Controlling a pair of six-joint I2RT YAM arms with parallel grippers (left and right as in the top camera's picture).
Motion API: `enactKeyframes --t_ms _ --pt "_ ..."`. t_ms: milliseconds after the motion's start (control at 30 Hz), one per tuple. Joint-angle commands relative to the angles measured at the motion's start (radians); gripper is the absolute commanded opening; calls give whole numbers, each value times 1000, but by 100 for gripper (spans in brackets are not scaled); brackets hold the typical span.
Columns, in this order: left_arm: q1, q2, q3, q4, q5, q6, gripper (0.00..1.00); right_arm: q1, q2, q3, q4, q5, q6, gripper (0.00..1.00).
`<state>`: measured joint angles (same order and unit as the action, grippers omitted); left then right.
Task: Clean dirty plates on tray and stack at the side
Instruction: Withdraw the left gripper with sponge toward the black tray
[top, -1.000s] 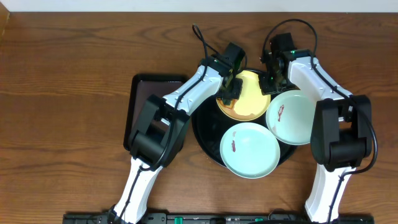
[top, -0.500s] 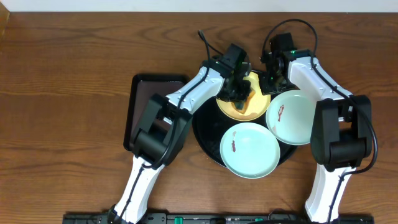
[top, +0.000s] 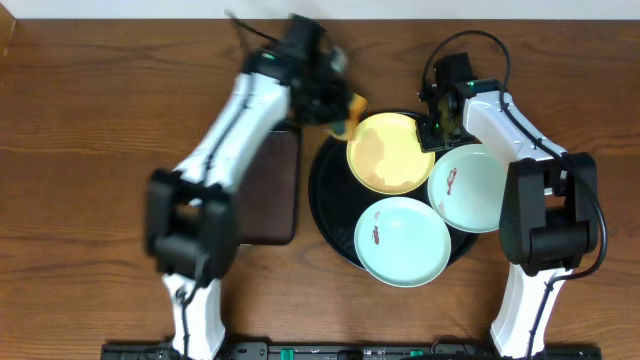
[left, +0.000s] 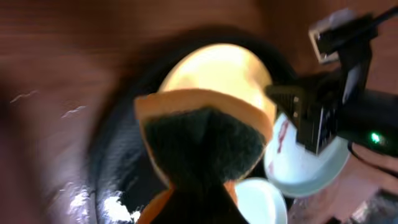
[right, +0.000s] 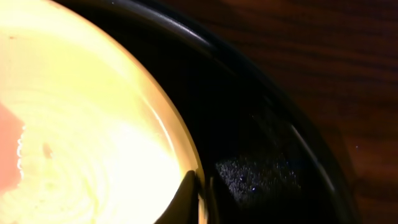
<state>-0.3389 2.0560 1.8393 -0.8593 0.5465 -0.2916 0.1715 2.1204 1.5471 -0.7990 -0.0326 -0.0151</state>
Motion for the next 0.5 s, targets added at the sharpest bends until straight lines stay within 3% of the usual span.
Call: enactKeyframes --t_ms 0,200,333,467 --pt "53 -106 26 -145 -246 7 8 13 8 -13 2 5 0 11" --pt "130 -167 25 -440 -564 6 8 13 8 -34 27 5 0 8" --pt "164 -167 -8 -506 -626 7 8 14 8 -59 63 5 0 1" --pt "186 -167 -26 -507 -659 6 8 14 -8 -45 66 2 14 1"
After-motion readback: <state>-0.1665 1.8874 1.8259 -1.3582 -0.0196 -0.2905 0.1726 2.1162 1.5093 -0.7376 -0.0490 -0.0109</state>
